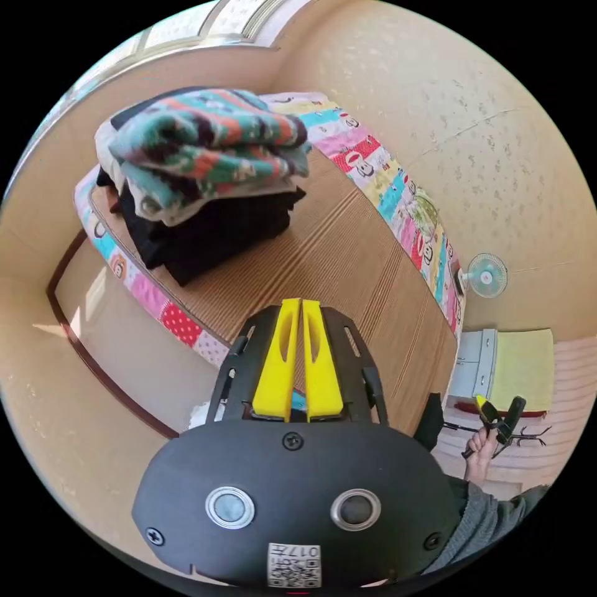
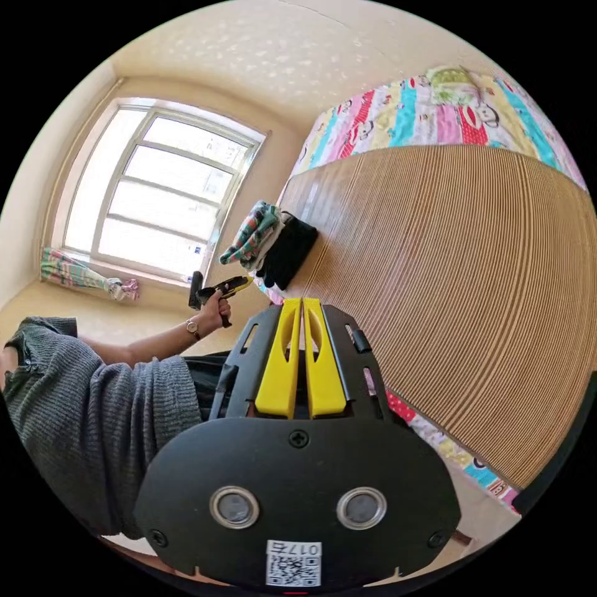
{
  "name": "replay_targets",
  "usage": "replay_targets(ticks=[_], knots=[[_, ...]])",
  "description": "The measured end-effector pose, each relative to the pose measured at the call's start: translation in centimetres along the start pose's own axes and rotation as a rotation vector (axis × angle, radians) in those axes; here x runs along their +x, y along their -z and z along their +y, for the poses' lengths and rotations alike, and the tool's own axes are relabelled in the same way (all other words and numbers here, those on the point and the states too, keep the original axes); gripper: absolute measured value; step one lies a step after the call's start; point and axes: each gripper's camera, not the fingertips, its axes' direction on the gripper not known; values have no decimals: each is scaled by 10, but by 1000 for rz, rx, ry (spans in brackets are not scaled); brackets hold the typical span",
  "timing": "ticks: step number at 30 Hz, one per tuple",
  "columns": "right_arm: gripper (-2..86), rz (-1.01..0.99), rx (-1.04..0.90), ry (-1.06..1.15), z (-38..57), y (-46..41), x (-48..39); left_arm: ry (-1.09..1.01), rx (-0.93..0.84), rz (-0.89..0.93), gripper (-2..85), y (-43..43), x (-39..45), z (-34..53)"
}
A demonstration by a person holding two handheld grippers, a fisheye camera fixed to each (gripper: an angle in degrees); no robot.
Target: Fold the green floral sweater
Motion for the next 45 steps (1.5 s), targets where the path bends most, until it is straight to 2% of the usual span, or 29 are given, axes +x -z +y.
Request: replay_targets(ticks=[4,7,11,15,18,20,24,27,28,29,30,32,34,38,39,41,42,44,45], knots=[[5,160,97,21,-5,-50,-50,-99,208,-36,9,86,-28,-22],[5,123,-36,-31,-11,-114,-50,-241,280,-67,51,132,-32,-51],[5,51,-93,-52,-1,-175,-51,-378,236,-243,109,138,-28,-102],[5,-15,-52,-115,28,-209,-51,-448,136,-298,152,114,-27,-138],[6,-20,2,-195,60,-218,-40,-481,24,-422,139,81,-34,-153],[5,9,13,-247,78,-222,-31,-519,-14,-588,118,67,-38,-151],[5,87,37,-320,116,-226,-14,-515,-31,-597,89,82,-58,-149],[4,70,80,-353,134,-231,1,-488,-103,-300,68,112,-103,-160],[5,64,99,-354,139,-235,5,-512,-108,-98,66,134,-126,-163],[5,64,105,-352,141,-237,7,-543,-79,91,65,162,-150,-161],[5,69,108,-347,144,-242,11,-564,-53,178,64,178,-161,-159],[6,62,101,-332,145,-252,17,-650,90,499,62,243,-200,-144],[8,-24,125,-247,145,-262,20,-784,204,705,61,290,-217,-124],[15,-226,202,-42,149,-265,14,-1167,414,1037,60,365,-207,-63],[20,-251,220,22,152,-263,9,-1223,431,1092,60,372,-203,-55],[36,-259,233,111,157,-257,0,-1444,464,1341,60,386,-183,-28],[55,-267,236,177,159,-252,-6,-1487,466,1409,60,388,-176,-23],[91,-258,262,266,165,-242,-18,-1599,450,1677,60,386,-148,-4],[115,-236,302,319,171,-234,-26,-1613,434,1737,60,383,-140,0]])
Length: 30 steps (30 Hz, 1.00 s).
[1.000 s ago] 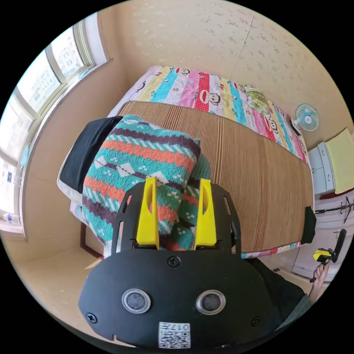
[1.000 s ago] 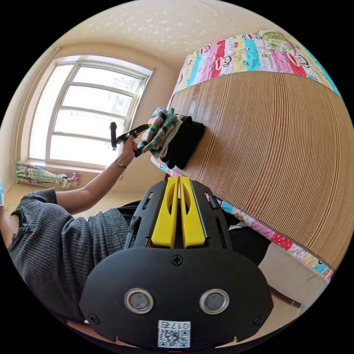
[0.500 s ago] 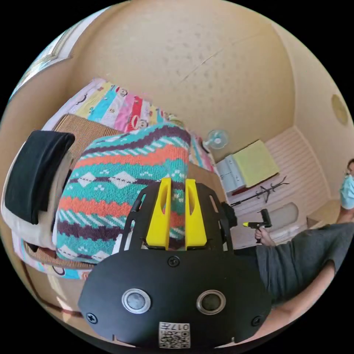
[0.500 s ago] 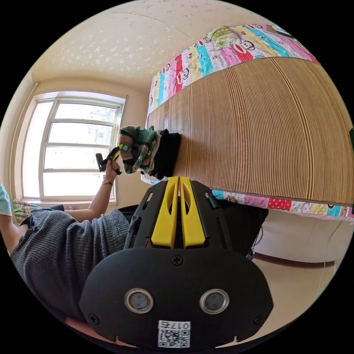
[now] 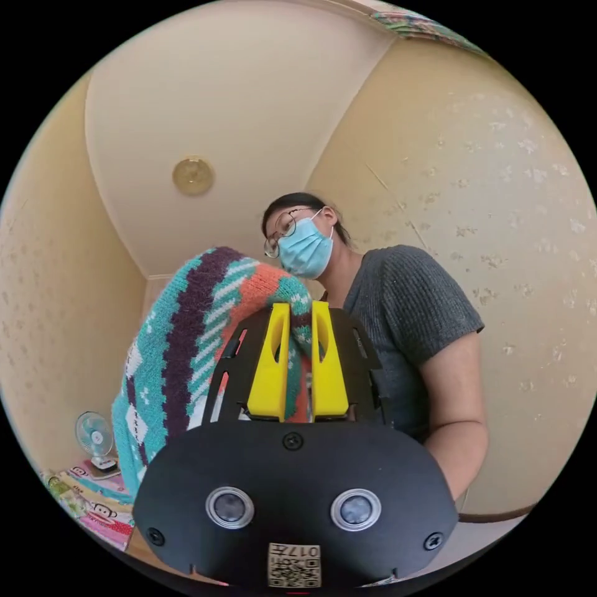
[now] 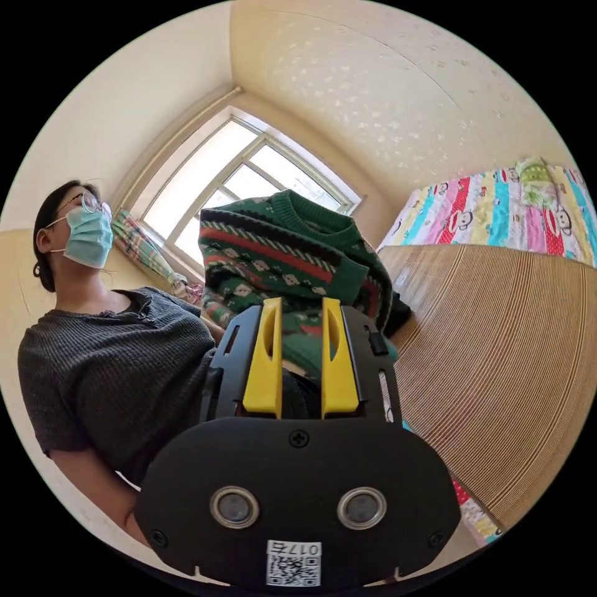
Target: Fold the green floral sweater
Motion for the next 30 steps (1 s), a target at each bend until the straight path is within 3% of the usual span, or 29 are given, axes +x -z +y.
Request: replay_targets(ticks=[4,9,11,13,16,20,22,25,30], knots=[[177,68,164,163,11,29,-27,-10,96,339,61,-65,-21,21],[224,52,175,256,21,35,-21,161,300,662,60,-139,-54,74],[194,-23,68,322,26,20,-24,262,280,706,61,-175,-60,91],[88,-235,-168,379,37,-17,-25,299,229,710,61,-193,-58,97],[66,-272,-152,304,62,-37,-16,267,144,705,62,-204,-49,96],[59,48,32,230,83,-18,-34,346,-41,481,64,-198,-41,95],[56,423,31,282,87,-27,-71,452,-163,340,64,-199,-42,96],[54,733,33,257,87,-53,-94,549,-364,58,66,-212,-33,91],[52,966,131,238,91,-92,-108,657,-646,-308,88,-247,-26,100]])
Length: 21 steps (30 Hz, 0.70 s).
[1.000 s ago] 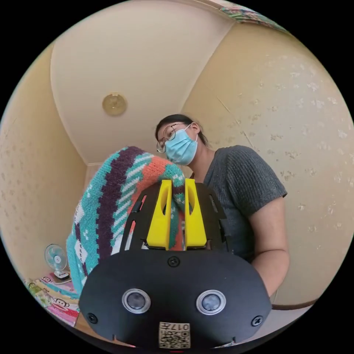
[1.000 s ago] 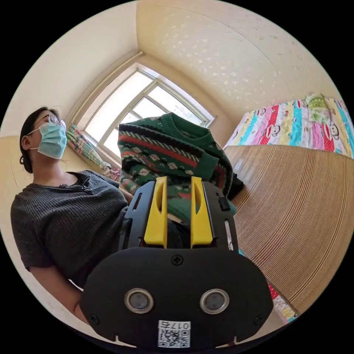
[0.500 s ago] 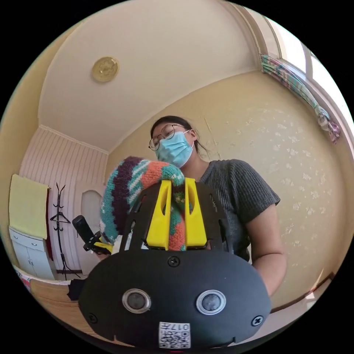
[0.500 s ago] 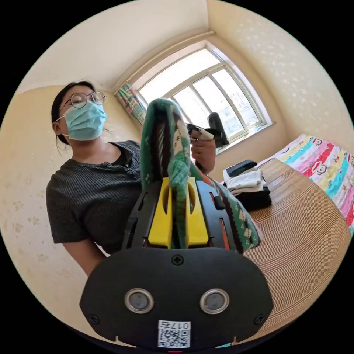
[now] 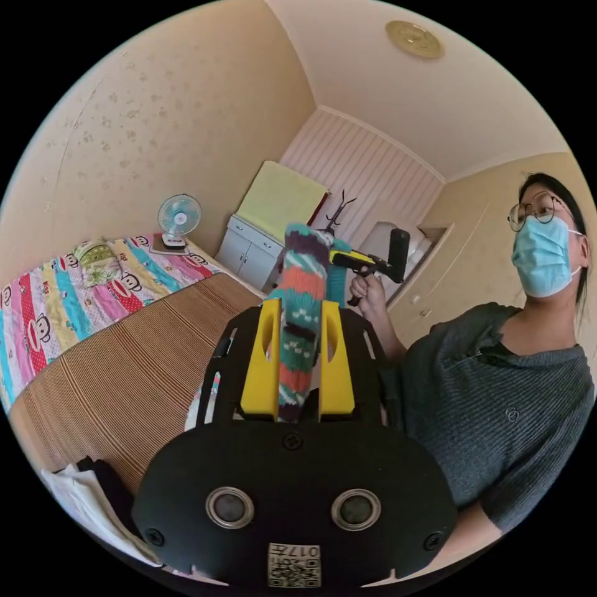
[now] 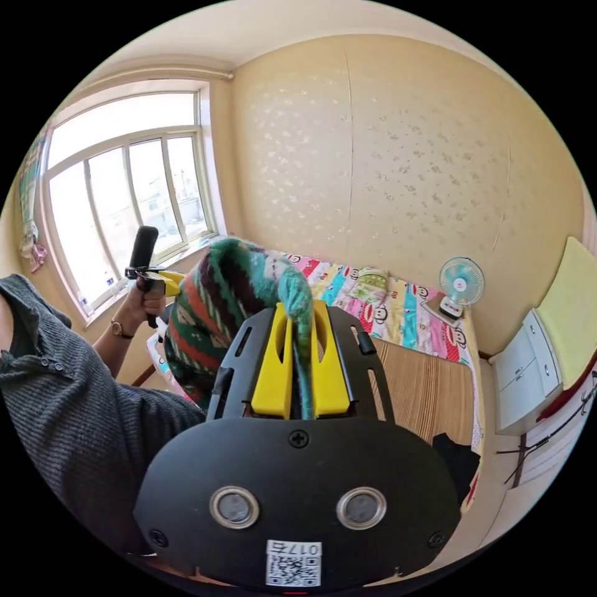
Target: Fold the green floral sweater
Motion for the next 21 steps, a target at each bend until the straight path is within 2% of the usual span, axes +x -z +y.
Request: replay_targets(ticks=[2,6,12,15,18,21], knots=[[52,63,7,24,-1,-8,-18,102,31,-80,104,-5,-10,5],[50,103,-41,109,-4,-34,-59,148,158,-30,131,-6,-12,8],[51,218,-92,117,1,-59,-92,94,5,-233,161,-83,34,-16],[51,199,-74,113,5,-56,-99,77,-57,-270,167,-124,48,-25],[51,188,-43,104,8,-45,-103,118,-99,-382,171,-149,48,-31],[50,147,-14,77,10,-32,-103,107,-101,-438,134,-160,50,-33]])
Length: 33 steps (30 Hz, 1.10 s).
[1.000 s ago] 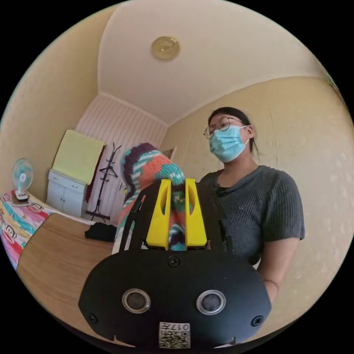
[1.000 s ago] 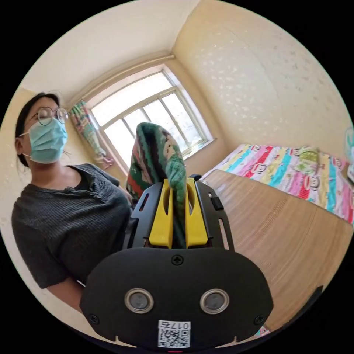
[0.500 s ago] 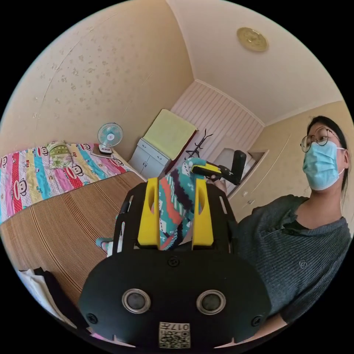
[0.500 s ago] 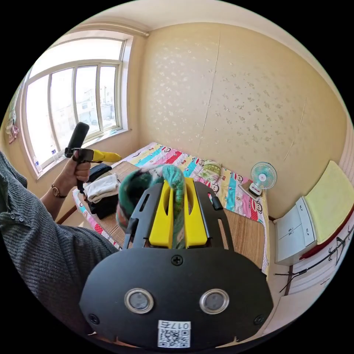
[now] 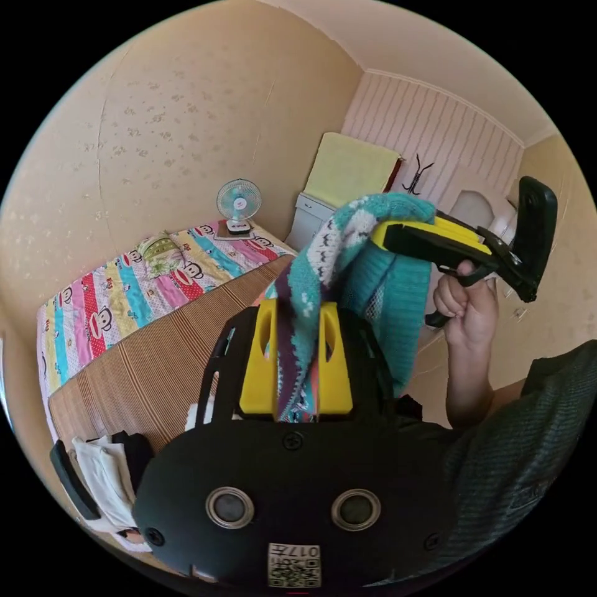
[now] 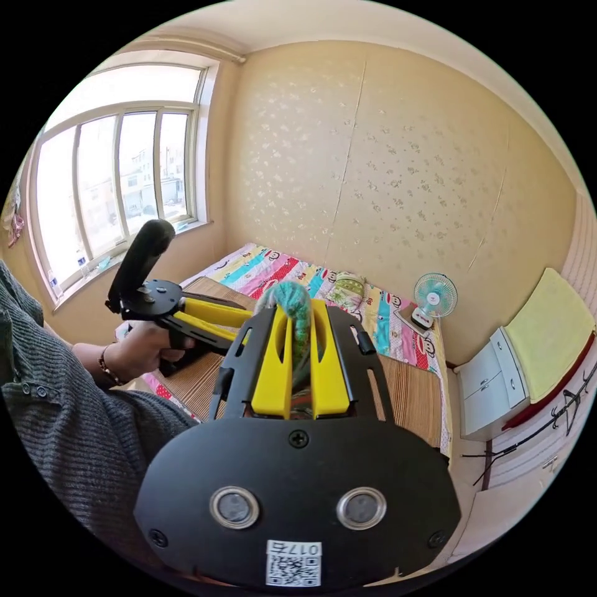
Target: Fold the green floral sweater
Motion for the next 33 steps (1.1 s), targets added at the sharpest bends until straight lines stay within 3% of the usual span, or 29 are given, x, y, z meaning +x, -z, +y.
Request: replay_targets(ticks=[2,6,8,10,12,14,17,23,25,28,30,33], knots=[[50,-16,11,-2,2,5,3,-4,-23,-102,68,-7,4,-2],[50,-84,68,-121,20,27,52,-123,78,-12,42,16,1,-2],[50,-265,112,-148,34,38,82,-75,274,238,37,50,-31,2],[50,-527,220,-87,55,55,105,-39,357,440,36,64,-52,1],[49,-623,286,-67,72,66,116,-41,425,522,37,76,-61,-1],[52,-636,272,-101,91,70,128,-60,499,532,39,101,-65,-5],[122,-606,155,-127,126,61,139,-118,504,535,40,129,-63,-14],[195,-763,-23,-242,181,-23,139,-158,584,442,40,189,-59,-15],[185,-985,-82,-218,167,-66,132,-148,612,418,40,203,-61,-14],[130,-1134,-208,-115,131,-101,93,-93,652,356,40,221,-74,-15],[73,-1216,-187,-34,111,-97,74,-59,655,334,40,230,-87,-17],[50,-1093,-160,-69,86,-78,83,8,684,288,40,247,-115,-13]])
